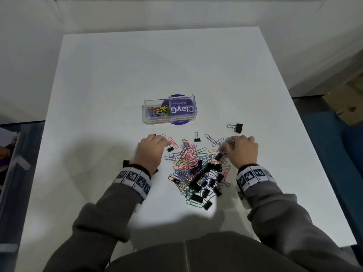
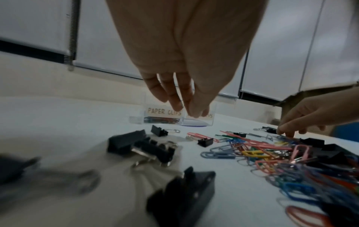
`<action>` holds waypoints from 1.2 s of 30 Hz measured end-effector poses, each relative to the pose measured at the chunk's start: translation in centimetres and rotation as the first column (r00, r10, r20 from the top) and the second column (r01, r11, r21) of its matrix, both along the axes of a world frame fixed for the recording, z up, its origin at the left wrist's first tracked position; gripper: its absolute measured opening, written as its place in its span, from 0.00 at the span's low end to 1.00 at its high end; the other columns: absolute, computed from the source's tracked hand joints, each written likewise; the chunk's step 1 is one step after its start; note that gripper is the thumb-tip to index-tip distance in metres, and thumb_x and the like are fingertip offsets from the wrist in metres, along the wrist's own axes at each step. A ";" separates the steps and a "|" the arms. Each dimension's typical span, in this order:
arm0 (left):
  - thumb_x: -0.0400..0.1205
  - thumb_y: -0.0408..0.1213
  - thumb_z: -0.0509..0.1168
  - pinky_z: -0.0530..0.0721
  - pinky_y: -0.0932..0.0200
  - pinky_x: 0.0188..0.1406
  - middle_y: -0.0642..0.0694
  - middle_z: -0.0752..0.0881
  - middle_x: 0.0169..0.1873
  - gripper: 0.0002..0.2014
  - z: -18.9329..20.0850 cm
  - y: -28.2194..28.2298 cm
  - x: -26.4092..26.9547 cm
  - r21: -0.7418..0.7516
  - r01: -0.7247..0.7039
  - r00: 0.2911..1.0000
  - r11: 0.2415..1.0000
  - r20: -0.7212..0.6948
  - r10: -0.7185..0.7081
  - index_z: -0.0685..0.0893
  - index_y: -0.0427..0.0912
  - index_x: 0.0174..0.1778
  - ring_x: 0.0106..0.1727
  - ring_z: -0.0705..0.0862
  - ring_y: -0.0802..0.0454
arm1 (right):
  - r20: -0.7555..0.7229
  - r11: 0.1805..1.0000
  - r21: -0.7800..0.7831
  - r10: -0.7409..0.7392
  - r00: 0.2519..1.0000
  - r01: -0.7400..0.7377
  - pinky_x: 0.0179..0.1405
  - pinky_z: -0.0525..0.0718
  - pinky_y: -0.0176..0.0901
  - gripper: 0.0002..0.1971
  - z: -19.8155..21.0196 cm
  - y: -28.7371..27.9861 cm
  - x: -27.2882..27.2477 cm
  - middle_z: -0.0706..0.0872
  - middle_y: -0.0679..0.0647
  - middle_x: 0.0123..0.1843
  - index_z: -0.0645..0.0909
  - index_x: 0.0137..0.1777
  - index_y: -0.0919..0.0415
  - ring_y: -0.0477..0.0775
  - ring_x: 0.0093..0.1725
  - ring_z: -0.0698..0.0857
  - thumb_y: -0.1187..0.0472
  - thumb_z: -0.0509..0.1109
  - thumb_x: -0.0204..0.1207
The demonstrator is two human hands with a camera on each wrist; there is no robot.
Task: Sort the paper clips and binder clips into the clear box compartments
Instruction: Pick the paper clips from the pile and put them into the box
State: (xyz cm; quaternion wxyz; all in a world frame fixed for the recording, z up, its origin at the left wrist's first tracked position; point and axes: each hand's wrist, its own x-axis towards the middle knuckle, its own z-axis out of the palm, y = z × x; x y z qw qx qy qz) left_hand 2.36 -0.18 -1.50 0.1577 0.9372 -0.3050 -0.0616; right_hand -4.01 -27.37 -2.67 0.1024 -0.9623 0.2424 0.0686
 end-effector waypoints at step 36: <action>0.84 0.40 0.58 0.70 0.52 0.54 0.46 0.83 0.55 0.09 -1.2 -4.5 3.2 0.320 0.243 0.967 0.916 -0.161 -0.200 0.79 0.45 0.56 0.58 0.77 0.44 | 0.260 0.756 0.636 -0.016 0.965 -0.159 0.39 0.84 0.51 0.12 4.1 4.8 5.3 0.77 0.46 0.35 0.76 0.53 0.63 0.59 0.35 0.83 0.74 0.65 0.71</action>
